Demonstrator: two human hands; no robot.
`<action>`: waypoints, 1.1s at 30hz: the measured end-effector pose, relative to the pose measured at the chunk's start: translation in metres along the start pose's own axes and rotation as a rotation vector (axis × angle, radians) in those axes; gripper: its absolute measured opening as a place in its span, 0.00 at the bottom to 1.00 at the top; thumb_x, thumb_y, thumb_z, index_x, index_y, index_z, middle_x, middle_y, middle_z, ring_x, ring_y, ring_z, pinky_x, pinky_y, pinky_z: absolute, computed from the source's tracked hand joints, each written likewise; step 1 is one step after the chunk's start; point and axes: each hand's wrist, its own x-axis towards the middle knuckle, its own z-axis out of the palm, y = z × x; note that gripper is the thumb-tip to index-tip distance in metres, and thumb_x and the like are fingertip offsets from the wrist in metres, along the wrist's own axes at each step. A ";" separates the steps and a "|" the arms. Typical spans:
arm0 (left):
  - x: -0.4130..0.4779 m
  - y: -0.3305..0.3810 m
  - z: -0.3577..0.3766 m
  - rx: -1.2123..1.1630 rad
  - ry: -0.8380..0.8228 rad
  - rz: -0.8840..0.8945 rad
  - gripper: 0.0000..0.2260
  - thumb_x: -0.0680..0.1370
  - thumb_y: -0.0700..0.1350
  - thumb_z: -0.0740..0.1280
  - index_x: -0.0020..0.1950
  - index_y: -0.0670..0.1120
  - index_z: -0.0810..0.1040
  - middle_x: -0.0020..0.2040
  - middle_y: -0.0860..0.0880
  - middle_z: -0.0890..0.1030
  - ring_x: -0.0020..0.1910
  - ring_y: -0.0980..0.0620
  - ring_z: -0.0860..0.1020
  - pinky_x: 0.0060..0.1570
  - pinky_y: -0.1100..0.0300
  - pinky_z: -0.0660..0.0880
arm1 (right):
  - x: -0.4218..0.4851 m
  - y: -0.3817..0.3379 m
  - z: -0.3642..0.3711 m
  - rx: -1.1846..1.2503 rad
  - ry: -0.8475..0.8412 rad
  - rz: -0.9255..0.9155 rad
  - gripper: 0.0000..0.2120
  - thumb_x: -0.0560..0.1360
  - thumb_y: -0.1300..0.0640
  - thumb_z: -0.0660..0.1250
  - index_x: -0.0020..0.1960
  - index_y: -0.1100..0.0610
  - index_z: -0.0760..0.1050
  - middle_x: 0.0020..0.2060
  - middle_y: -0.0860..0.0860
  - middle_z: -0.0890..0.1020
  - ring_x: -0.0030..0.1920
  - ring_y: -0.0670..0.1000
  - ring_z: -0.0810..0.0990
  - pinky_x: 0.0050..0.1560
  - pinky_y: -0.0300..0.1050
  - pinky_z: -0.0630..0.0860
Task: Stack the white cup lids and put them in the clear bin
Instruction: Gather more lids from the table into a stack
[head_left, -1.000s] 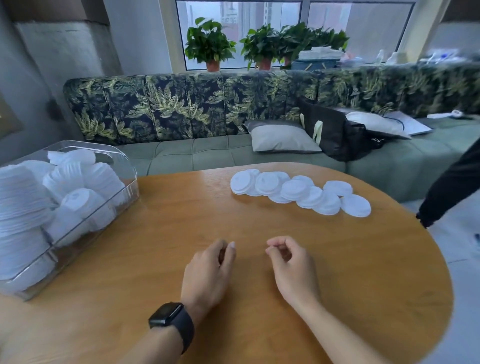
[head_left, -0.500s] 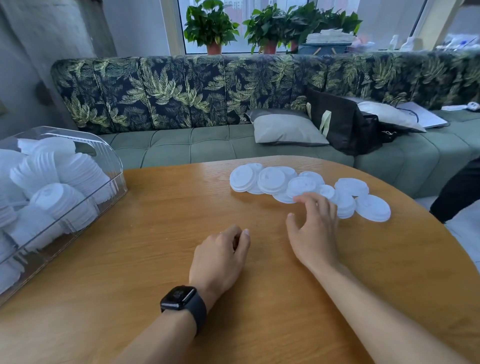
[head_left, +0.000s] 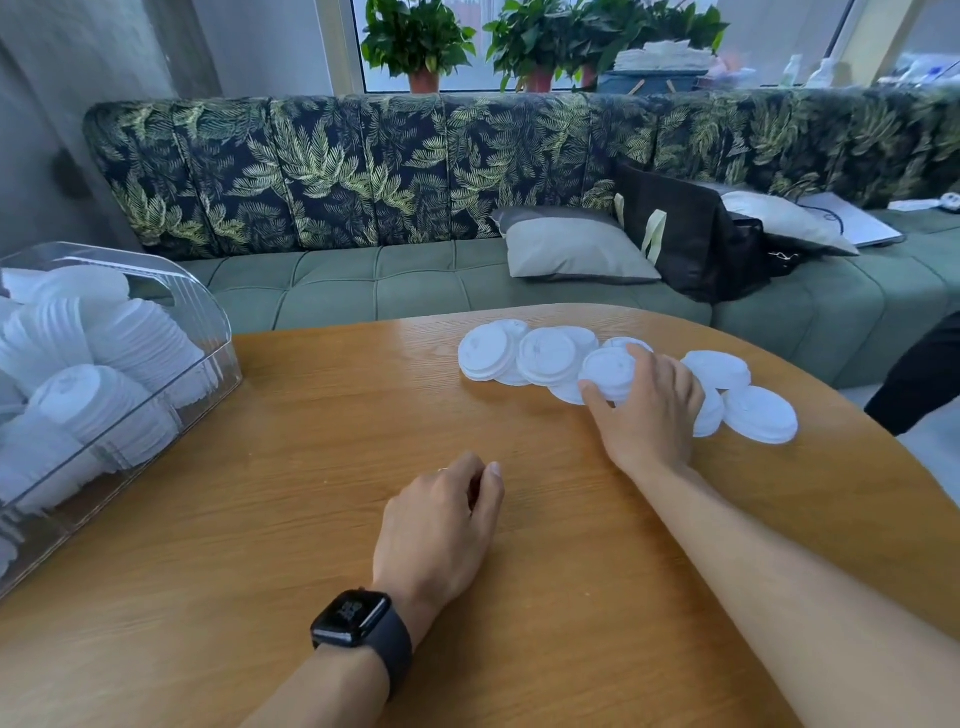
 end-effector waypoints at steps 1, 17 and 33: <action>0.000 0.000 0.000 0.002 0.002 0.006 0.17 0.83 0.59 0.55 0.37 0.53 0.66 0.27 0.54 0.70 0.27 0.52 0.69 0.30 0.55 0.65 | -0.001 0.000 -0.001 -0.003 0.013 -0.006 0.32 0.76 0.39 0.69 0.73 0.55 0.68 0.68 0.57 0.75 0.72 0.59 0.66 0.76 0.57 0.57; -0.016 0.006 0.003 0.047 -0.014 0.288 0.39 0.71 0.60 0.68 0.79 0.52 0.57 0.75 0.53 0.64 0.70 0.54 0.70 0.65 0.57 0.71 | -0.119 -0.032 -0.050 0.598 -0.015 -0.284 0.35 0.69 0.61 0.77 0.74 0.58 0.69 0.69 0.49 0.73 0.71 0.42 0.69 0.68 0.27 0.62; -0.024 0.005 0.006 0.083 0.081 0.261 0.38 0.74 0.54 0.70 0.79 0.45 0.58 0.73 0.48 0.64 0.61 0.47 0.75 0.57 0.54 0.76 | -0.132 -0.047 -0.059 0.645 -0.246 -0.240 0.37 0.73 0.39 0.67 0.78 0.52 0.64 0.70 0.40 0.71 0.69 0.35 0.68 0.65 0.23 0.63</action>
